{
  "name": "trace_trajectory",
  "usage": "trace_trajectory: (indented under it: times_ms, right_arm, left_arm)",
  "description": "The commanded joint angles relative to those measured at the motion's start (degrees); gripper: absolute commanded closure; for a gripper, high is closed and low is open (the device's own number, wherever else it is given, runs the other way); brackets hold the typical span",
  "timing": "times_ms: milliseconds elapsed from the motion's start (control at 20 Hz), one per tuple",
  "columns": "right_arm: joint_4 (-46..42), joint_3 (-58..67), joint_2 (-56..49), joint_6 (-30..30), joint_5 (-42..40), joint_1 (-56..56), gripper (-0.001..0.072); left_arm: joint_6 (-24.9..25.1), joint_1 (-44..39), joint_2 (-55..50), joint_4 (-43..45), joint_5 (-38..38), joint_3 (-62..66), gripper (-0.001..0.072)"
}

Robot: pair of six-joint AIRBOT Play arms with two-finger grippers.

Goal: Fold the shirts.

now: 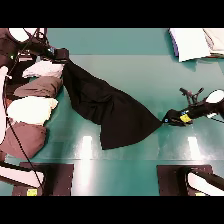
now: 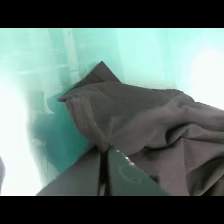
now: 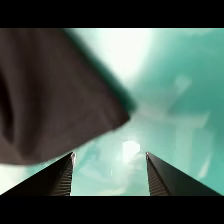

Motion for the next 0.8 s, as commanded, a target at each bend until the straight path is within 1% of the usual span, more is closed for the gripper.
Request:
trace_trajectory:
  times_ms: [0,150,200,250,300,350,400,500,550,650,750]
  right_arm:
    - [3.6,-2.9,-5.2,-0.9,-6.9,0.1,0.0212]
    - [6.7,-2.8,-7.5,-1.0,-10.2,0.1,0.0244]
    - [8.6,-2.8,-8.1,-1.8,-10.8,0.3,0.0284]
    - [10.5,-2.8,-8.6,-3.6,-11.3,0.8,0.0287]
    - [11.5,-2.8,-8.6,-4.8,-11.7,1.4,0.0429]
    - [11.6,-2.7,-8.1,-5.1,-12.1,2.3,0.062]
    - [11.6,-2.7,-7.0,-5.1,-12.8,2.7,0.0695]
    - [8.8,-0.3,-2.8,-5.1,-13.0,2.3,0.0695]
    - [7.3,2.8,0.1,-5.1,-12.0,1.5,0.0695]
    - [6.9,11.8,6.3,-5.1,-9.7,-1.6,0.0695]
    - [6.9,23.6,11.6,-5.1,-6.8,-5.1,0.0695]
  left_arm:
    - [0.1,0.2,0.2,0.3,-0.8,0.1,0.0684]
    - [0.1,0.2,0.2,0.3,-0.8,0.1,0.0684]
    - [0.1,0.2,0.2,0.2,-0.8,0.1,0.0684]
    - [0.1,0.2,0.2,0.2,-0.8,0.1,0.0684]
    - [0.1,0.2,0.2,0.2,-0.8,0.1,0.0684]
    - [0.1,0.2,0.3,0.0,-0.9,0.1,0.0684]
    - [0.1,0.2,0.7,0.0,-0.8,0.1,0.0684]
    - [0.1,0.2,3.2,0.2,0.2,0.5,0.0684]
    - [0.1,0.2,5.3,0.2,1.2,0.9,0.0684]
    - [0.1,0.2,10.8,0.4,2.4,3.2,0.0684]
    - [0.2,0.2,16.9,0.4,3.0,7.3,0.0684]
